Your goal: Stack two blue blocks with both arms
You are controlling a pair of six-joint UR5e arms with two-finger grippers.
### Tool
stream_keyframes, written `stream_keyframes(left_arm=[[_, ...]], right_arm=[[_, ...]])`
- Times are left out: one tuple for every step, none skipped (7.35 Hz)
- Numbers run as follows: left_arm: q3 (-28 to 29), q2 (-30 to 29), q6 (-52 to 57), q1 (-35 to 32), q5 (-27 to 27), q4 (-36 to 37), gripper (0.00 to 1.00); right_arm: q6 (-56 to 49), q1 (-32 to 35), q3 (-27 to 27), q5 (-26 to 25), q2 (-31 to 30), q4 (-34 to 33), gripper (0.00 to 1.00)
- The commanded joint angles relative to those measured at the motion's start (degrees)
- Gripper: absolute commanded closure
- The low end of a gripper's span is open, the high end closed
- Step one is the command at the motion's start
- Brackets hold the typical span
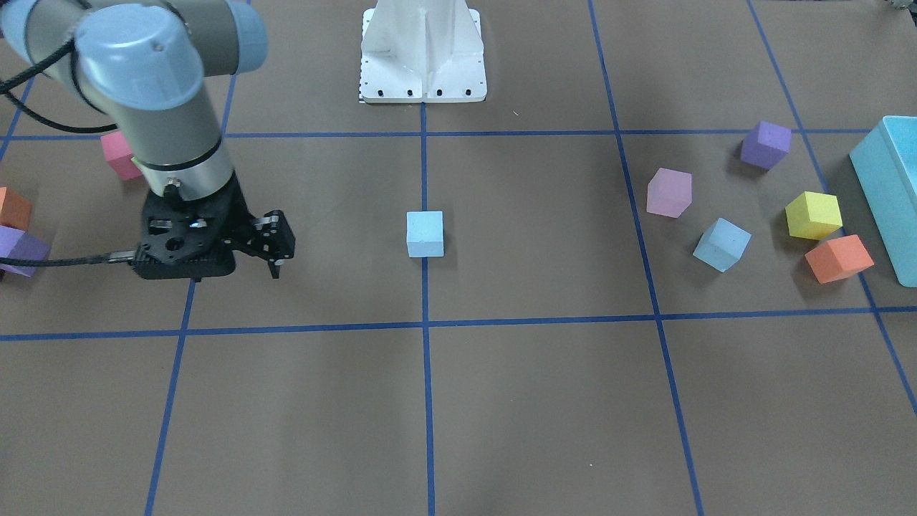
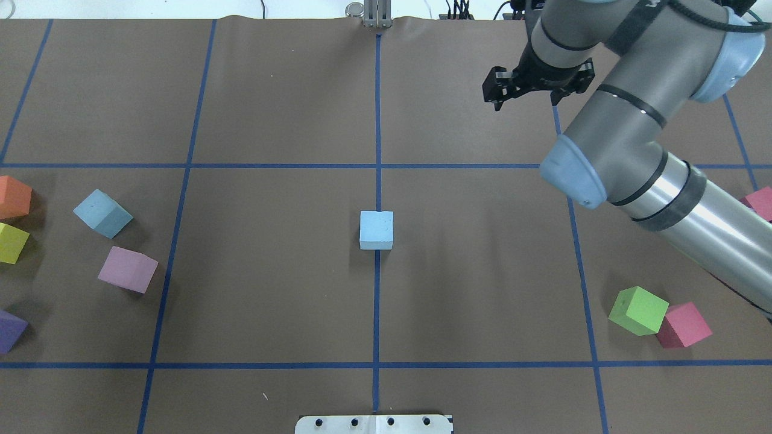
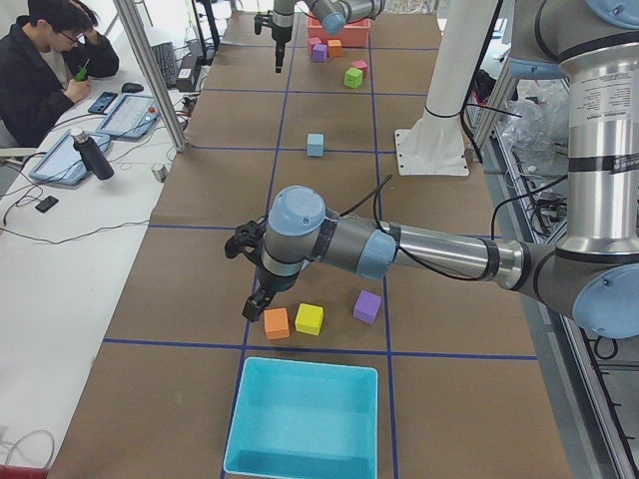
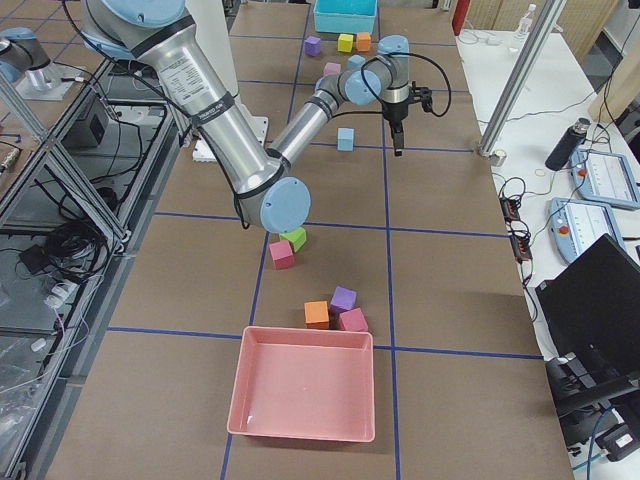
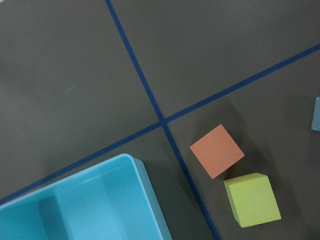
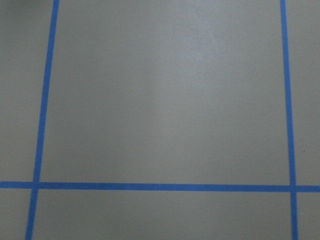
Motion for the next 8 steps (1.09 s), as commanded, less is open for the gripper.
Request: stream_keyframes(left_arm=[[3.1,-2.8,-9.6,0.1,-1.0,-13.2,0.01],[3.5,-3.1,-12.3,0.4,-5.1,-13.5,0.01],[3.6,-2.6,-11.9,0.4,-5.4,-14.0,0.01],[3.6,-2.3,-13.4,0.7,-6.0,-14.5,0.01],[3.3,-4.5,-13.6,5.7,-5.4,-15.0,0.01],[3.4,-5.4,-15.2,9.3,-5.9,-15.5,0.01],[3.5,-5.5,-17.5,13.5,-5.4,-15.5,0.01],[3.7,-5.6,-18.9,16.7,-5.4,-15.5,0.01]], right_arm=[[-19.5,10.8,0.4,5.6,-9.4,2.3,0.00],[-29.2,16.1,0.3,10.1,-13.1,2.3,0.00],[-35.6,21.4,0.3,12.7,-16.9,2.3,0.00],[-38.9,26.7,0.3,14.2,-21.0,2.3,0.00],[-42.5,29.2,0.7,12.8,-25.6,2.4,0.00],[-47.1,30.8,1.1,7.9,-30.7,4.7,0.00],[-51.2,32.6,0.4,7.9,-34.1,6.2,0.00],[-51.6,34.6,0.5,7.9,-37.4,6.2,0.00]])
